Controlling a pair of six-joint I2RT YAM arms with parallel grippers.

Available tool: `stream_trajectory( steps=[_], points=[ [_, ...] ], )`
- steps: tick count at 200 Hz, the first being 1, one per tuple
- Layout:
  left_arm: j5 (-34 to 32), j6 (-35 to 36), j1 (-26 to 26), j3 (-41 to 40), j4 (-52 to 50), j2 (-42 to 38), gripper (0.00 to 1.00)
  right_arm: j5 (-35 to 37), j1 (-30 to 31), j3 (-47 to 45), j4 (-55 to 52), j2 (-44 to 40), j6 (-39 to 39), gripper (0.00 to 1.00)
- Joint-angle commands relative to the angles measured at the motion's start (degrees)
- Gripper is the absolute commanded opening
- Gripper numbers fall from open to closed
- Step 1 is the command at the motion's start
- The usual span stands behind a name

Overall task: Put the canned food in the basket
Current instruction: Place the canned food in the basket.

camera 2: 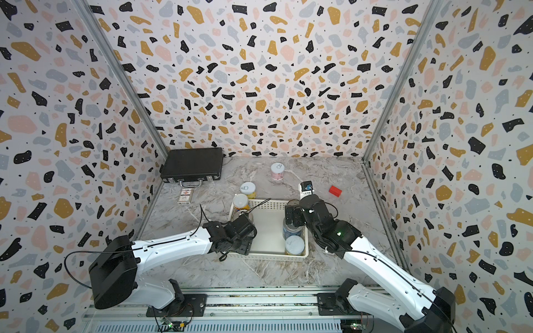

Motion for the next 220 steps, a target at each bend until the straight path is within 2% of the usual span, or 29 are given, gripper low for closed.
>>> stream_trajectory(
  steps=[1,89,126,176,220],
  points=[
    [-4.76,-1.25,0.79,-1.78,-1.75,-0.06,0.79,-0.37,-0.18,1.96,-1.31,-0.26,0.61,1.00],
    [-4.15,-2.23,0.81,-2.54,-3.63,-1.94,1.00,0.02,-0.13,1.97,-1.40,-0.44,0.60,1.00],
    [-3.86,-1.85,0.81,-0.07,-6.40,-5.27,1.00,0.41,-0.18,2.00,-1.38,-0.58,0.36,1.00],
    [-7.79,0.01,0.79,8.20,-13.40,-14.79,1.00,1.03,-0.18,1.94,-1.49,-0.89,0.17,1.00],
    [-15.98,1.95,2.30,19.02,-14.13,-20.64,1.00,1.38,-0.18,2.27,-1.02,0.02,0.23,1.00]
  ],
)
